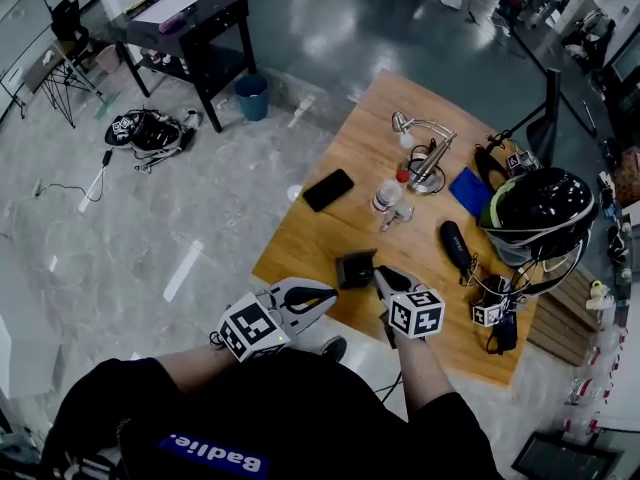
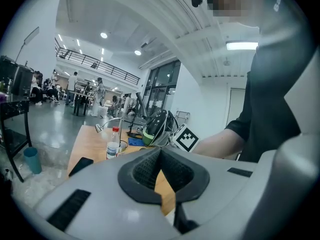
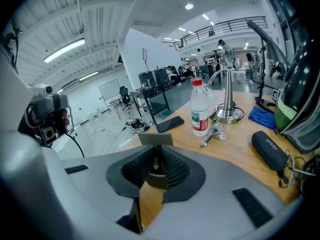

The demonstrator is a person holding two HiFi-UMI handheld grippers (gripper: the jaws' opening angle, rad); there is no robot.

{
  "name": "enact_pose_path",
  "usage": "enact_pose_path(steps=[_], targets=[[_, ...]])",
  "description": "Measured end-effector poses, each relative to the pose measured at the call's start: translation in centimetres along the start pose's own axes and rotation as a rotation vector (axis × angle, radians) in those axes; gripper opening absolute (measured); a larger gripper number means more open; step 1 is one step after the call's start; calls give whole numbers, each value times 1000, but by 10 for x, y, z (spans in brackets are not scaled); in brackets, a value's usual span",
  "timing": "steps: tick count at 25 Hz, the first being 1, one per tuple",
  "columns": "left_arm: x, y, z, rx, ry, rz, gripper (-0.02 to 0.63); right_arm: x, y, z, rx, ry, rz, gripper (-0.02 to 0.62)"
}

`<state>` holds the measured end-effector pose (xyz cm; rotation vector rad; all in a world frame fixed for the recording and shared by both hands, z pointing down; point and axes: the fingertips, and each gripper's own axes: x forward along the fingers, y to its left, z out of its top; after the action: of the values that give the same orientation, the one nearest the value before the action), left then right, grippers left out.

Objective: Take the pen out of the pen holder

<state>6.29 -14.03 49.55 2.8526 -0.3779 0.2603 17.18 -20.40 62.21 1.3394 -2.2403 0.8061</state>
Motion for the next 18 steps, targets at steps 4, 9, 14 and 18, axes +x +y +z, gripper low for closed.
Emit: enact_pose_path(steps=[4,9,14,18], targets=[[3,-5,2,2,-10,-18,9,-23,13,16,4,-63,-1,49],[6,-14,6,6,-15,-47,9,-51,32,32,0,-140,-3,49],[10,-24,10,17,-15,-77,9,-77,58,43,-7,-203,8,49],[14,-32,11,30,-16,-100,9,-96,78,46,-33,-242,23,49]])
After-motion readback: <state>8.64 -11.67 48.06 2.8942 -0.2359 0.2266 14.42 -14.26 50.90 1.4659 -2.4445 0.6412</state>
